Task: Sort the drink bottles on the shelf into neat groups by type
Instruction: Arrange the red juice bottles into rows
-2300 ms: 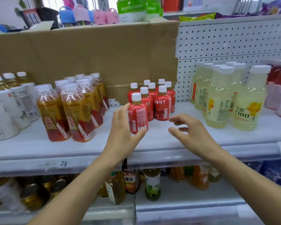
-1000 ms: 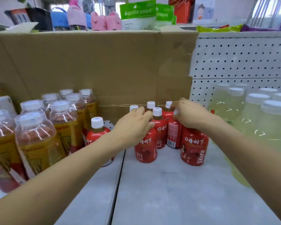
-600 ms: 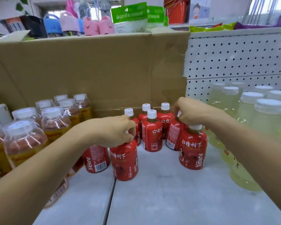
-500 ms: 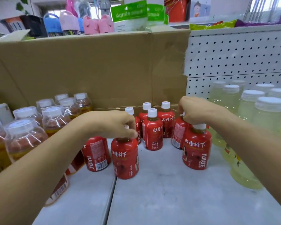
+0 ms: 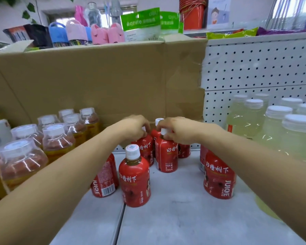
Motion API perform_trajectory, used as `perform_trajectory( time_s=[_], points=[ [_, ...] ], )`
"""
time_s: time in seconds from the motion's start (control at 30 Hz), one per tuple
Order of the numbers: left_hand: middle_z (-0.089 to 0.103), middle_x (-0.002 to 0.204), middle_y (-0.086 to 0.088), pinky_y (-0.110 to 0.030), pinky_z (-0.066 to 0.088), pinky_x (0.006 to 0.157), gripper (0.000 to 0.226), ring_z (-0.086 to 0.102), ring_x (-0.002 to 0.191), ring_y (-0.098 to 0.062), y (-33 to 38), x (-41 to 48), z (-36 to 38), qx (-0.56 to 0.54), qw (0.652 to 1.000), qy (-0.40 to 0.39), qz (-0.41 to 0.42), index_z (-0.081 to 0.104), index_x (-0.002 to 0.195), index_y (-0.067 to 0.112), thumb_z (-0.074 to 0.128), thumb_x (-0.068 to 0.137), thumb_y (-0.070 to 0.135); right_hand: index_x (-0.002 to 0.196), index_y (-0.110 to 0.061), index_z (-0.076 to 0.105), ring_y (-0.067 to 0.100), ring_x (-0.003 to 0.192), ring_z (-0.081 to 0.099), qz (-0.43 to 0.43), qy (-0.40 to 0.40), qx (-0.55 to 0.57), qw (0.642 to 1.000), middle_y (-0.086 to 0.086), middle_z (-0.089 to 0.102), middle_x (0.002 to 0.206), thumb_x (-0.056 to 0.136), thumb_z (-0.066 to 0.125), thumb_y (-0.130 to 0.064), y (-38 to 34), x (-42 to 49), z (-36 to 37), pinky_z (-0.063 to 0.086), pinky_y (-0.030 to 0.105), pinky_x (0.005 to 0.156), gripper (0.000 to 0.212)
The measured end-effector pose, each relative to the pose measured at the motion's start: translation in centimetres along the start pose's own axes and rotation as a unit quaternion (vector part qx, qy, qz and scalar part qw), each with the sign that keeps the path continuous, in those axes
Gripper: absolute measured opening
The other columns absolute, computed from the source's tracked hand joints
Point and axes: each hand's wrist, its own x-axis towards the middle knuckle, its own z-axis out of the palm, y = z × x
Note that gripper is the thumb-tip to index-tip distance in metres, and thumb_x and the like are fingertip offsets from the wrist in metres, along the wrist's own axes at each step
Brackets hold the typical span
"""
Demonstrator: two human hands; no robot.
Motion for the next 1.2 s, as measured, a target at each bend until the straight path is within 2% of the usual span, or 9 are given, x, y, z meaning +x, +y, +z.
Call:
perform_trajectory(
  time_s=[0.17,0.47,0.57,0.7,0.83,0.93,1.0,1.1,1.2],
  points=[
    [0.061,0.119,-0.001,-0.034,0.053,0.087,0.025,0.061,0.105,-0.022,-0.9,-0.4,-0.2,-0.007,1.0,-0.027,-0.001,0.069,0.116,0.023,0.058,0.095,0.015,0.097,-0.02,0.059,0.02,0.089,0.06,0.025,-0.04,-0.064,0.997,0.001,0.059,0.1,0.091,0.057,-0.014,0.5,0.2,-1.6,0.053,0.033,0.071,0.009],
    [0.06,0.117,-0.002,-0.033,0.053,0.081,0.023,0.061,0.102,-0.022,-1.3,-0.2,-0.5,-0.001,0.999,-0.042,-0.005,0.067,0.115,0.026,0.061,0.093,0.018,0.11,-0.012,0.068,0.022,0.082,0.068,0.124,-0.234,-0.139,0.954,0.007,0.07,0.099,0.085,0.073,-0.021,0.2,-1.0,-5.4,0.056,0.028,0.066,0.027],
    [0.055,0.114,0.001,-0.029,0.046,0.078,0.026,0.056,0.103,-0.019,-1.5,-0.1,-0.6,-0.013,0.999,-0.035,0.006,0.065,0.12,0.022,0.061,0.095,0.019,0.097,-0.015,0.067,0.023,0.079,0.069,0.129,-0.175,-0.083,0.973,0.003,0.067,0.087,0.09,0.067,-0.038,1.1,-0.2,-5.3,0.057,0.029,0.062,0.024],
    [0.056,0.118,0.0,-0.033,0.051,0.086,0.026,0.055,0.105,-0.019,-1.7,-0.1,-0.3,-0.03,0.999,-0.018,0.015,0.063,0.119,0.023,0.062,0.093,0.02,0.109,-0.012,0.062,0.022,0.081,0.065,0.139,0.016,-0.078,0.987,0.004,0.066,0.096,0.094,0.061,-0.037,3.0,1.3,-4.2,0.05,0.031,0.064,0.029],
    [0.06,0.115,0.001,-0.031,0.049,0.087,0.028,0.056,0.103,-0.018,-1.8,-0.2,-0.1,-0.054,0.998,0.006,0.028,0.065,0.119,0.02,0.068,0.091,0.022,0.116,-0.014,0.063,0.024,0.094,0.064,0.141,-0.014,-0.087,0.986,0.006,0.066,0.11,0.095,0.058,-0.039,2.9,1.5,-3.5,0.055,0.039,0.083,0.033],
    [0.067,0.105,0.004,-0.032,0.052,0.086,0.029,0.061,0.097,-0.015,-1.8,-0.3,0.0,-0.083,0.995,0.022,0.047,0.069,0.113,0.019,0.074,0.087,0.029,0.103,-0.021,0.065,0.017,0.088,0.063,0.114,0.019,-0.074,0.991,-0.001,0.067,0.099,0.092,0.056,-0.053,2.1,-0.3,-3.9,0.055,0.039,0.082,0.035],
    [0.069,0.099,0.005,-0.032,0.054,0.083,0.027,0.063,0.091,-0.012,-1.7,-0.4,0.1,-0.1,0.993,0.026,0.064,0.071,0.109,0.019,0.076,0.085,0.032,0.102,-0.031,0.066,0.01,0.086,0.061,0.098,-0.044,-0.033,0.994,-0.011,0.064,0.095,0.084,0.063,-0.06,1.3,-2.5,-4.2,0.054,0.035,0.08,0.034],
    [0.069,0.093,0.009,-0.027,0.053,0.079,0.026,0.062,0.085,-0.005,-1.2,-0.3,0.3,-0.11,0.989,0.033,0.09,0.072,0.109,0.02,0.075,0.085,0.031,0.109,-0.037,0.066,0.011,0.093,0.058,0.089,-0.117,-0.074,0.986,-0.017,0.054,0.098,0.075,0.078,-0.048,0.7,-4.7,-4.0,0.051,0.03,0.077,0.037],
    [0.07,0.093,0.011,-0.024,0.054,0.077,0.025,0.063,0.083,-0.002,-0.5,0.0,0.4,-0.123,0.986,0.035,0.105,0.072,0.11,0.022,0.075,0.085,0.027,0.105,-0.027,0.068,0.016,0.089,0.063,0.082,-0.079,-0.058,0.992,-0.007,0.06,0.098,0.078,0.079,-0.033,1.2,-4.1,-3.3,0.054,0.03,0.07,0.029]
  ],
)
